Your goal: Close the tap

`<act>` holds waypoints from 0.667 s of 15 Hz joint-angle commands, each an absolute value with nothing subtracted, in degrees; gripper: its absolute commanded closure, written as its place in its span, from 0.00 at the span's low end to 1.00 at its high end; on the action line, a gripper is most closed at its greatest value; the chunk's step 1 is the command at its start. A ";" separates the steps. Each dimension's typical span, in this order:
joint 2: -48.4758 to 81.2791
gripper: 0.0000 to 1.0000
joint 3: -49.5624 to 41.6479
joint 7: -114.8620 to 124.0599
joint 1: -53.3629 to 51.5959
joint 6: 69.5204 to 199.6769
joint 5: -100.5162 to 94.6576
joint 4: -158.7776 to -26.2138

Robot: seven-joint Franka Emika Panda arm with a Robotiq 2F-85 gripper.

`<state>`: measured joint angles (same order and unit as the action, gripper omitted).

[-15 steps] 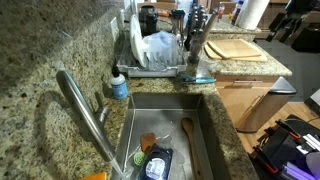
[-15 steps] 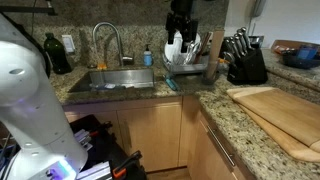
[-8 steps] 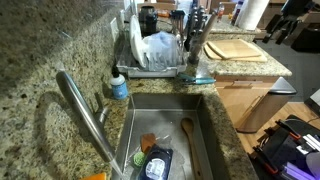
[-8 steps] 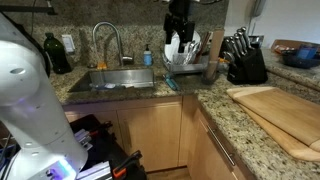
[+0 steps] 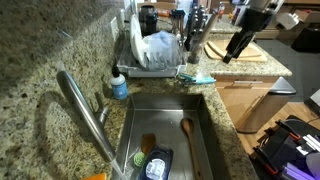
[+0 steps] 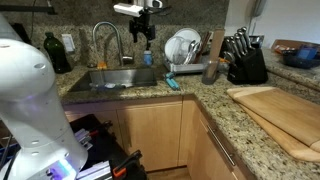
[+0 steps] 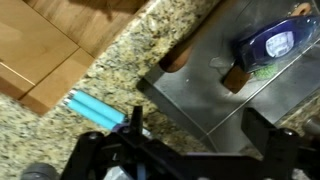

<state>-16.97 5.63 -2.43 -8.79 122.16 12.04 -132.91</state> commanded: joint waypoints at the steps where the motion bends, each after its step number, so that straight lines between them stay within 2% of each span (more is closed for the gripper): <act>1: -14.72 0.00 12.98 -1.24 -14.13 127.10 10.35 -132.52; 5: -5.22 0.00 20.56 6.35 -14.61 143.71 -4.08 -129.29; 8: -0.98 0.00 19.18 15.77 -11.84 159.13 -18.18 -130.28; 10: 2.00 0.00 17.21 17.55 -10.70 158.68 -17.45 -128.21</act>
<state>-2.49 19.05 16.04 -12.77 157.82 -17.23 -131.44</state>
